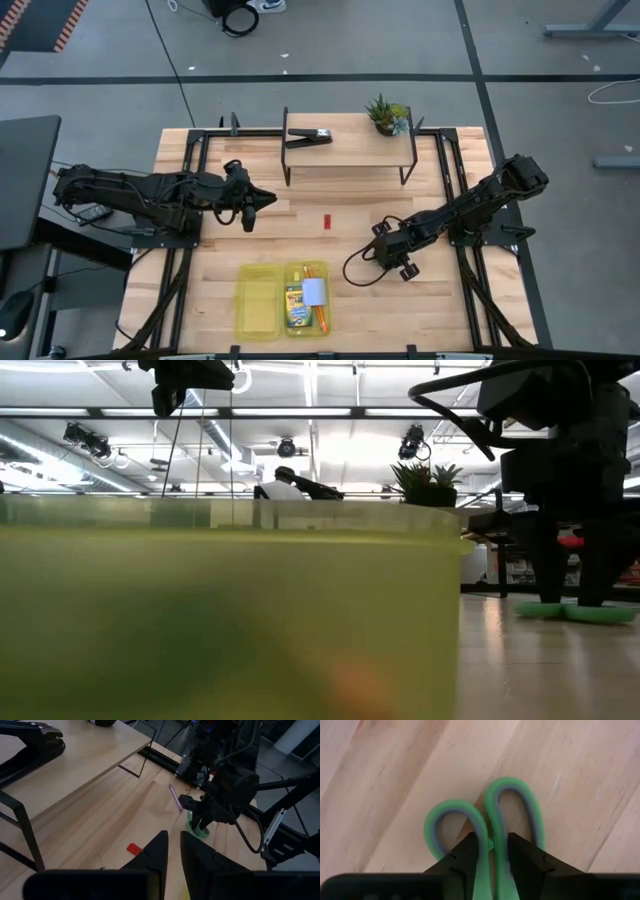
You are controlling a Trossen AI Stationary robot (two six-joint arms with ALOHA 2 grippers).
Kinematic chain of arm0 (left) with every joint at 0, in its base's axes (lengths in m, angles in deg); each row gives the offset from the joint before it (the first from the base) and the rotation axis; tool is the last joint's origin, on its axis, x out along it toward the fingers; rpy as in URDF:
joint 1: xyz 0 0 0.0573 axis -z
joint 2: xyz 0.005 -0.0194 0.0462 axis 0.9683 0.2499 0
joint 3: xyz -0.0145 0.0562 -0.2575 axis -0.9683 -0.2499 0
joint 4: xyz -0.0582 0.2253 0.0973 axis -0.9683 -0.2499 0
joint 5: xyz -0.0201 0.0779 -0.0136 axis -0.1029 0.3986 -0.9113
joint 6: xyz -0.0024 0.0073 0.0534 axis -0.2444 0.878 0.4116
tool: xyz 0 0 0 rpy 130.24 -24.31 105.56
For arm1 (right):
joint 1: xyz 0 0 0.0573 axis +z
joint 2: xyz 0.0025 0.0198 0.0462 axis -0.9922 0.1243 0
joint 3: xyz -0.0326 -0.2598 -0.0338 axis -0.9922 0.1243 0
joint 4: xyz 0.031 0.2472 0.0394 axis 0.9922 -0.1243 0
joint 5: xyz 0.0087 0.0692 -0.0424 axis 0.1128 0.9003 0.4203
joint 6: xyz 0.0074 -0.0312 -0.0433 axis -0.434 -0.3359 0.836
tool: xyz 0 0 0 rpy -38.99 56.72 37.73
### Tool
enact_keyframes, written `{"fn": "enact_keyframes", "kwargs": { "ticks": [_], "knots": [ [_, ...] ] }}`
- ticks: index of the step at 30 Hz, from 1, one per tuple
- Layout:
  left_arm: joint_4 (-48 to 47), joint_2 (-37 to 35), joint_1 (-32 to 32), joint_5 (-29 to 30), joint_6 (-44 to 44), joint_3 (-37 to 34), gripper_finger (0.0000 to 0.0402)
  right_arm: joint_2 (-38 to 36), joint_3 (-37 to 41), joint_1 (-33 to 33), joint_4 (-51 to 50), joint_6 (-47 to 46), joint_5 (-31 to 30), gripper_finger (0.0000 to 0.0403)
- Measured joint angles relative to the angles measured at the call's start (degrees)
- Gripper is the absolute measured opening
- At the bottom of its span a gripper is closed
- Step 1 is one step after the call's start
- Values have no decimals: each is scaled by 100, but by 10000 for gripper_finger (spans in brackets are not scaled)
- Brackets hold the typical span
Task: Pack school essentials
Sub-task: Put the green scissors into the yellow supply box
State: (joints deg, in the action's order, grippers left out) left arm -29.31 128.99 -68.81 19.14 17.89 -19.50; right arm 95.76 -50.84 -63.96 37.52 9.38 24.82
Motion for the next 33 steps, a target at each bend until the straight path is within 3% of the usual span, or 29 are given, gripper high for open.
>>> {"fn": "enact_keyframes", "kwargs": {
  "ticks": [4,22,29,33],
  "knots": [
    [0,0,0,0,-108,0,52,4,9,0,64,0,5,96],
    [2,0,0,0,-107,0,61,52,-238,0,3,-6,13,104],
    [5,-15,-19,-20,-118,0,70,48,-842,0,-119,-29,-4,104],
    [-3,-192,-82,-151,144,4,69,42,-1287,-2,-120,-323,-320,106]
  ]
}}
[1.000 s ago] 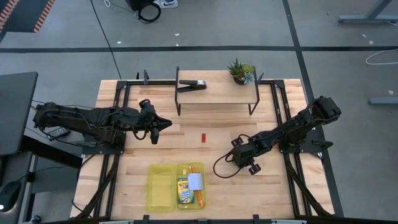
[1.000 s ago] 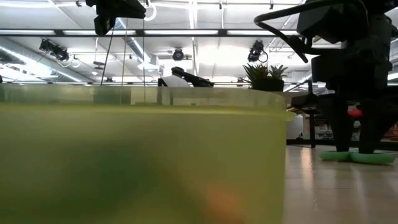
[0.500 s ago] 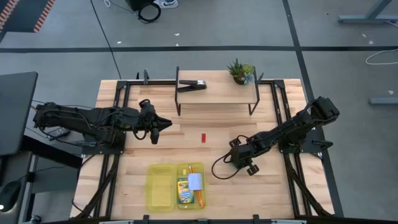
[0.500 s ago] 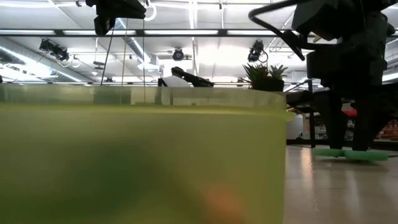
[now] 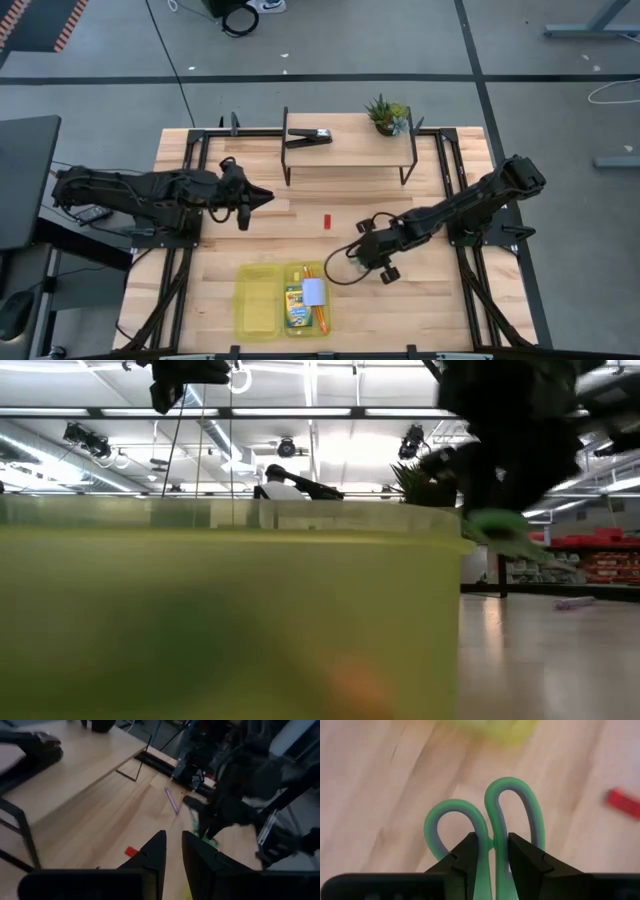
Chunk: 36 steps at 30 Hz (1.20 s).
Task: Pack school essentials
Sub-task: Put the green scissors into the yellow supply box
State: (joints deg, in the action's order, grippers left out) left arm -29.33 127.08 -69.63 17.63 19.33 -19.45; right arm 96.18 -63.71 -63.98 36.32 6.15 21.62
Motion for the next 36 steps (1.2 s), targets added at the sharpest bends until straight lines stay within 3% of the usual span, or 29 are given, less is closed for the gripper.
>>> {"fn": "enact_keyframes", "kwargs": {
  "ticks": [9,16,23,30,36],
  "knots": [
    [-284,-759,1,48,1271,-40,57,-9,-1154,-165,11,-998,-900,107],
    [-113,-829,-1,652,1565,-412,61,-11,-1528,-604,462,-1676,-1540,107],
    [460,-820,-111,952,1687,-577,53,-11,-1530,-1206,777,-2740,-1632,107],
    [458,-834,-520,974,1371,-579,46,-11,-1530,-1719,831,-2072,-1628,107],
    [493,-826,-792,971,954,-579,47,30,-1530,-2109,983,-2510,-1276,107]
  ]
}}
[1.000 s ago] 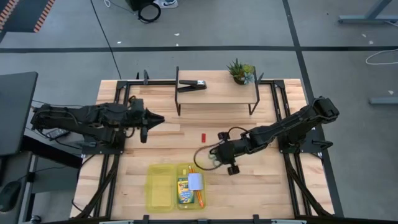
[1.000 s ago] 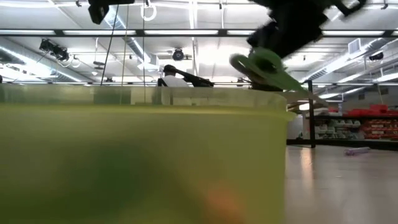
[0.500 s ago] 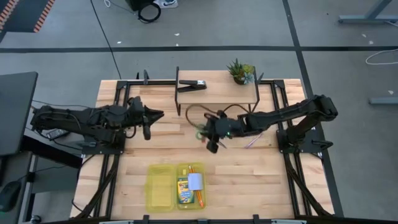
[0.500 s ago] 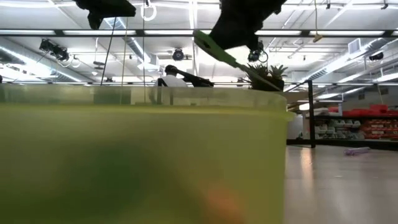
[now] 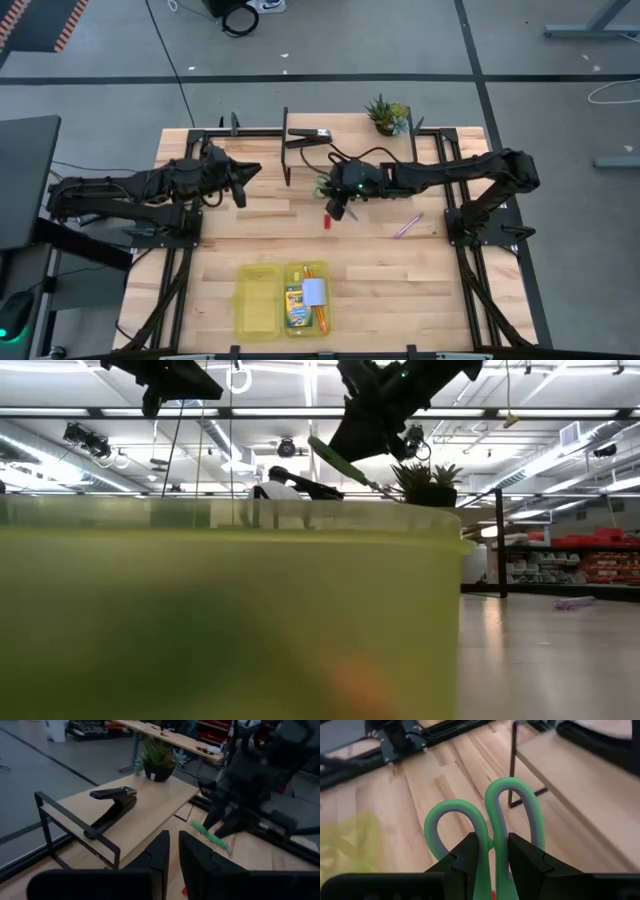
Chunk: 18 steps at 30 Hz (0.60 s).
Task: Pack school essentials
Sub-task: Put the green scissors into the yellow supply box
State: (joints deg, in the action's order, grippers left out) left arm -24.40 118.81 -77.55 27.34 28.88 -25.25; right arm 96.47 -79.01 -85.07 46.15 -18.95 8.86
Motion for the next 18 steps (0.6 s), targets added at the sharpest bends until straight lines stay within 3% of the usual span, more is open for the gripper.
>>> {"fn": "enact_keyframes", "kwargs": {
  "ticks": [5,12,18],
  "knots": [
    [94,-104,-131,-327,7,0,40,107,-13,-114,187,-1052,45,107],
    [130,-421,-268,-1538,71,-1,31,457,-7,218,689,-3321,63,107],
    [141,-622,-259,-2070,-31,0,28,914,-4,874,994,-5497,-968,107]
  ]
}}
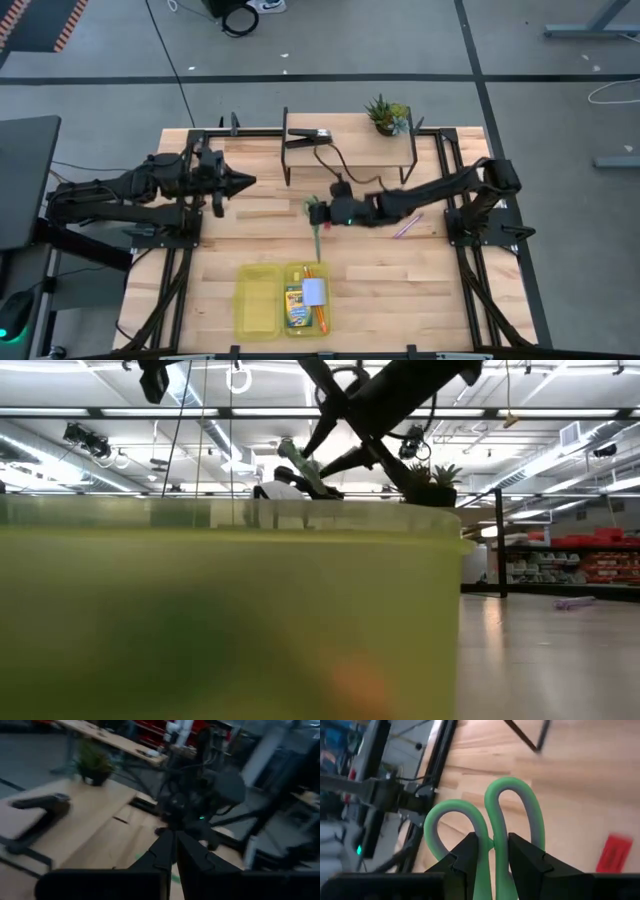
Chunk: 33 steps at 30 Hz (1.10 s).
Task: Pack school essentials
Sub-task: Put the green scissors into the yellow supply box
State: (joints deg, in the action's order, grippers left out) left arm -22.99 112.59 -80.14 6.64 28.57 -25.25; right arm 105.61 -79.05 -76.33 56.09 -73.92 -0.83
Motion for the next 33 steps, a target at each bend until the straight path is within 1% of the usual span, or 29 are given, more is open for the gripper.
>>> {"fn": "enact_keyframes", "kwargs": {
  "ticks": [2,5,9,12,15,20,25,29,33],
  "knots": [
    [-2,-23,1,-224,-118,0,30,152,-1,237,62,-532,-302,107],
    [-10,-47,6,-544,-329,0,31,340,-130,572,56,-1024,-610,105],
    [11,-60,6,-945,-607,0,25,668,-664,914,-100,-1290,-1036,105],
    [27,-50,10,-1084,-578,0,19,970,-1234,1027,-543,-1362,-1061,106],
    [30,-47,6,-1084,-573,0,16,1283,-1793,1096,-1054,-1382,-1031,106],
    [22,-47,10,-1091,-567,0,21,1704,-2441,1292,-1332,-1456,-969,106],
    [-11,-55,6,-1091,-569,0,22,2010,-2570,1578,-1531,-1958,-968,106],
    [-5,-56,6,-1092,-558,0,14,2033,-2573,1859,-2035,-2428,-959,106],
    [5,-41,6,-1091,-523,0,14,2031,-2570,2011,-2331,-2658,-937,106]
  ]
}}
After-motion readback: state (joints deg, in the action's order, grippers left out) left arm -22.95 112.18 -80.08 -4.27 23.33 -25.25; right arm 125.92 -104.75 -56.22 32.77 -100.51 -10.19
